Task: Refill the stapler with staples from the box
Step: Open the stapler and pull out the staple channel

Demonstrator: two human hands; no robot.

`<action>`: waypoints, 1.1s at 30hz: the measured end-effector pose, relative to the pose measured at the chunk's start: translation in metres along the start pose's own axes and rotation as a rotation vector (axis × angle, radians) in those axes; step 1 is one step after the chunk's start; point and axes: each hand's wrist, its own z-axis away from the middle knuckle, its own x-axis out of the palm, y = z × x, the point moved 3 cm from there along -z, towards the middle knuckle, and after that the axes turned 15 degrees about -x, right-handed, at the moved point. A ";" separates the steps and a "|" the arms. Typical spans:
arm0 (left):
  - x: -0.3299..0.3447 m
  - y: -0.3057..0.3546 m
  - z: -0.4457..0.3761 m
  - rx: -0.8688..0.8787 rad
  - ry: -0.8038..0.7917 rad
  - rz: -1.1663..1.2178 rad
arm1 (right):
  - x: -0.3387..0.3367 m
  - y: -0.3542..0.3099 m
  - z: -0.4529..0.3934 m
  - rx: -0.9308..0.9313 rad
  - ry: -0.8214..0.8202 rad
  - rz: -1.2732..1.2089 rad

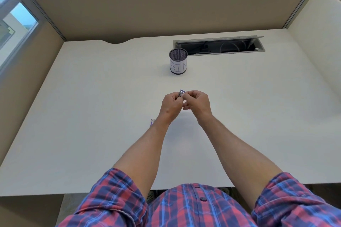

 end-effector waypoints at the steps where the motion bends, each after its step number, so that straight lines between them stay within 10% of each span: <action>1: 0.000 -0.001 -0.002 0.017 0.014 -0.027 | 0.000 -0.001 0.000 -0.025 0.004 0.033; 14: -0.004 -0.015 -0.002 0.012 -0.007 -0.132 | -0.009 0.004 -0.009 0.112 -0.258 -0.058; 24: -0.003 -0.001 0.010 -0.066 -0.122 0.090 | -0.016 0.002 -0.009 0.033 -0.219 -0.126; 33: -0.001 -0.002 0.006 0.082 0.025 -0.219 | -0.018 0.002 -0.004 -0.030 -0.175 -0.132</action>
